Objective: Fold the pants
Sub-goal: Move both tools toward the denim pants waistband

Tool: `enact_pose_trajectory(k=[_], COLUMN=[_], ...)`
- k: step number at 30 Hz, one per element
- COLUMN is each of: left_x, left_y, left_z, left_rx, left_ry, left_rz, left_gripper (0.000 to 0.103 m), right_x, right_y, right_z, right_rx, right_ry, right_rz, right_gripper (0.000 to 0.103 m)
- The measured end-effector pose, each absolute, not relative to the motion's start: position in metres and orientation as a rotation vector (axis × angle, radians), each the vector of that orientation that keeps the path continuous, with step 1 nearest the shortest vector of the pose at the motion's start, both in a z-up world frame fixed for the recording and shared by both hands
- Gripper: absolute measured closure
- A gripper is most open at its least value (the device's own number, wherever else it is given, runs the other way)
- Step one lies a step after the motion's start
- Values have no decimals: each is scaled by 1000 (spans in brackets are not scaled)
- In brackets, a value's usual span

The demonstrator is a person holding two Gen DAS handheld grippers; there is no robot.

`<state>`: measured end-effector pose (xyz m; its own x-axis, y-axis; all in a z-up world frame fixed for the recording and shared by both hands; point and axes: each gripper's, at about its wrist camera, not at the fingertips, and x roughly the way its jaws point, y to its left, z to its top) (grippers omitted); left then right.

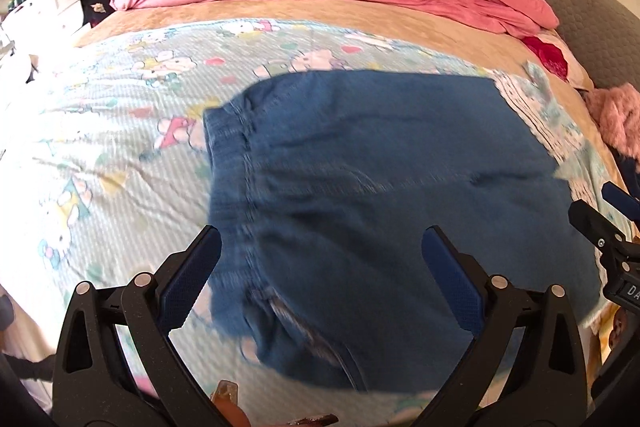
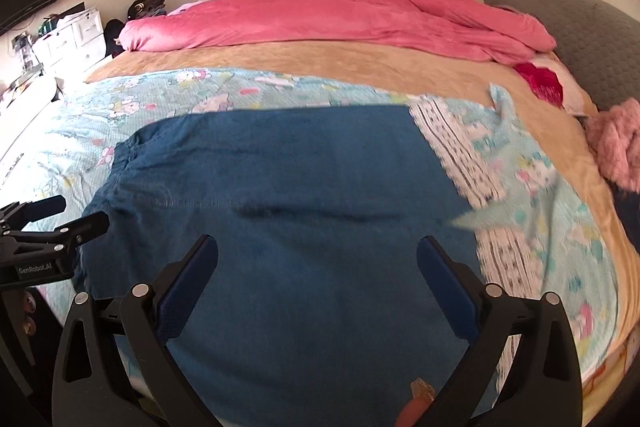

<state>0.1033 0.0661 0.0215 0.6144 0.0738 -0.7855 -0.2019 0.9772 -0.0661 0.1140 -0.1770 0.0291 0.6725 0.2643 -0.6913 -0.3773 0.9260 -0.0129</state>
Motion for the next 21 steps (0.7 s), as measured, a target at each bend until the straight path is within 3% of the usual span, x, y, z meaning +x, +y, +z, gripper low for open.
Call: enact_pose_trajectory(k=[21], left_x=[187], left_y=[124], left_z=[7], left_rx=[-159], left_ry=[947], left_rz=[185], left_gripper=[9], right_x=[209], right_y=[-114], right_z=[21], right_rx=[-245], right_ry=[788], right_rz=[399], right_gripper=[4])
